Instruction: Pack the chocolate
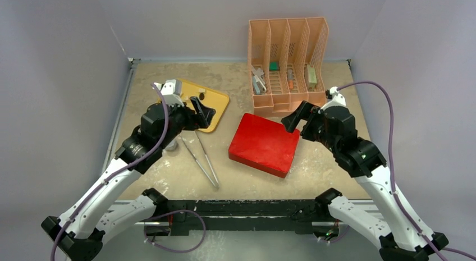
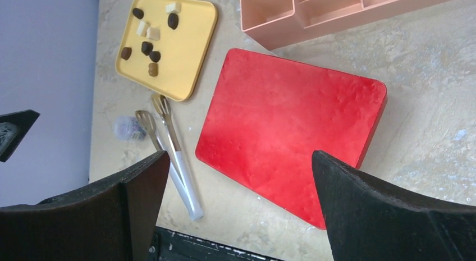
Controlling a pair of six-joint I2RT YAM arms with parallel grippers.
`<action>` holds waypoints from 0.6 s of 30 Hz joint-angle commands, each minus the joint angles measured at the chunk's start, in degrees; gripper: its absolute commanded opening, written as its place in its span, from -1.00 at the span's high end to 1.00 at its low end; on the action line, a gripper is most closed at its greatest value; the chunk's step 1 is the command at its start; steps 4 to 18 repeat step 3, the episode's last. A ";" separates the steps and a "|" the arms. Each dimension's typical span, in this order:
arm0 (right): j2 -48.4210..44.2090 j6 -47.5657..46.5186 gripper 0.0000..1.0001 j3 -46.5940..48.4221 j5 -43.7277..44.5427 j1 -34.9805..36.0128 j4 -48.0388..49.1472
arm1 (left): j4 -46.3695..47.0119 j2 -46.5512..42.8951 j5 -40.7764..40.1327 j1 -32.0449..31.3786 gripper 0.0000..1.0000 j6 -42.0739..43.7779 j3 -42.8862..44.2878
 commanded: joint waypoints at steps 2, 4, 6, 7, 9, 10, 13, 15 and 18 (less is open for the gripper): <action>-0.04 0.44 -0.96 0.61 0.60 0.24 2.10 | 2.64 -1.74 -2.59 0.33 -0.70 1.08 -0.25; 0.00 0.44 -0.96 0.70 0.65 0.23 1.96 | 2.98 -1.93 -1.67 0.31 -0.71 1.33 -0.33; 0.00 0.44 -0.96 0.70 0.65 0.23 1.96 | 2.98 -1.93 -1.67 0.31 -0.71 1.33 -0.33; 0.00 0.44 -0.96 0.70 0.65 0.23 1.96 | 2.98 -1.93 -1.67 0.31 -0.71 1.33 -0.33; 0.00 0.44 -0.96 0.70 0.65 0.23 1.96 | 2.98 -1.93 -1.67 0.31 -0.71 1.33 -0.33; 0.00 0.44 -0.96 0.70 0.65 0.23 1.96 | 2.98 -1.93 -1.67 0.31 -0.71 1.33 -0.33; 0.00 0.44 -0.96 0.70 0.65 0.23 1.96 | 2.98 -1.93 -1.67 0.31 -0.71 1.33 -0.33; 0.00 0.44 -0.96 0.70 0.65 0.23 1.96 | 2.98 -1.93 -1.67 0.31 -0.71 1.33 -0.33; 0.00 0.44 -0.96 0.70 0.65 0.23 1.96 | 2.98 -1.93 -1.67 0.31 -0.71 1.33 -0.33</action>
